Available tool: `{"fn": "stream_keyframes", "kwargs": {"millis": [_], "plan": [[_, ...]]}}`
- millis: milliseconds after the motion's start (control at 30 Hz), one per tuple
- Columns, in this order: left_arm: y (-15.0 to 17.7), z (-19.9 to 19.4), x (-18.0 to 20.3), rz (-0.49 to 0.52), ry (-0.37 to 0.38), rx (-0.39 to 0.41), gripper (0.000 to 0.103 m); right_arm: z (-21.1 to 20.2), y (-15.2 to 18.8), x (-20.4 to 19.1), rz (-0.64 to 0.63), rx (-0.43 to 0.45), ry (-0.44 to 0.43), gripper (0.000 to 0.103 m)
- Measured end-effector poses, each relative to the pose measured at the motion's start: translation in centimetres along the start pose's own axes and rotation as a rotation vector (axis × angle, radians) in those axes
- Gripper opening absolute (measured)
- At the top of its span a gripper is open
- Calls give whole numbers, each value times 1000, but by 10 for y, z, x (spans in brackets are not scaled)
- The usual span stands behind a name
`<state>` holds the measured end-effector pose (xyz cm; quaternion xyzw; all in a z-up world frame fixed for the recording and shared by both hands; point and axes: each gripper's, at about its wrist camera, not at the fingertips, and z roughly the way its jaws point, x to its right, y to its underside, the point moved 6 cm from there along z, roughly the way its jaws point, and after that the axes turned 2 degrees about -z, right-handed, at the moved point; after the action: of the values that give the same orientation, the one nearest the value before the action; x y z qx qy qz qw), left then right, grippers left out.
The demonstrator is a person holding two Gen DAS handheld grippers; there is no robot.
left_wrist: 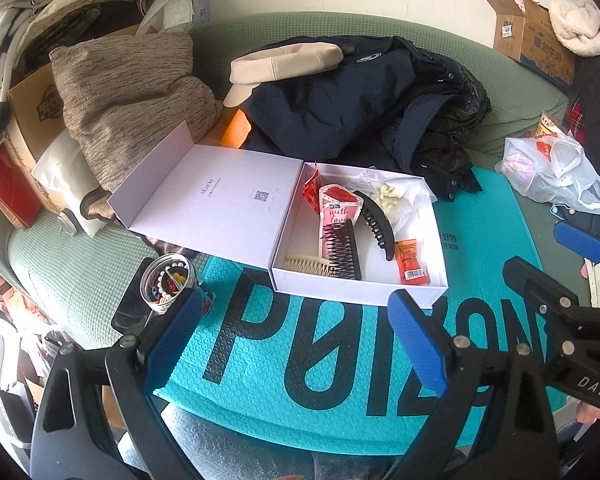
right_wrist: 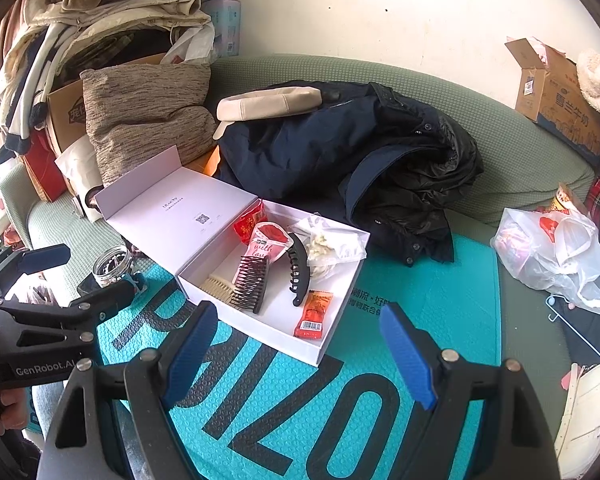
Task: Organize objects
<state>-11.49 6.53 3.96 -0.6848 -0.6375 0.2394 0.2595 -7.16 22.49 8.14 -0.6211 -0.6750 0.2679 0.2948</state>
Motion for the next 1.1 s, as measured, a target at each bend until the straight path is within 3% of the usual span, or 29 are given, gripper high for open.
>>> {"fn": "stream_keyframes", "kwargs": {"millis": [1100], "plan": [[5, 3, 4, 28, -10, -5, 94, 10, 6, 2, -22, -25, 4, 84]]}}
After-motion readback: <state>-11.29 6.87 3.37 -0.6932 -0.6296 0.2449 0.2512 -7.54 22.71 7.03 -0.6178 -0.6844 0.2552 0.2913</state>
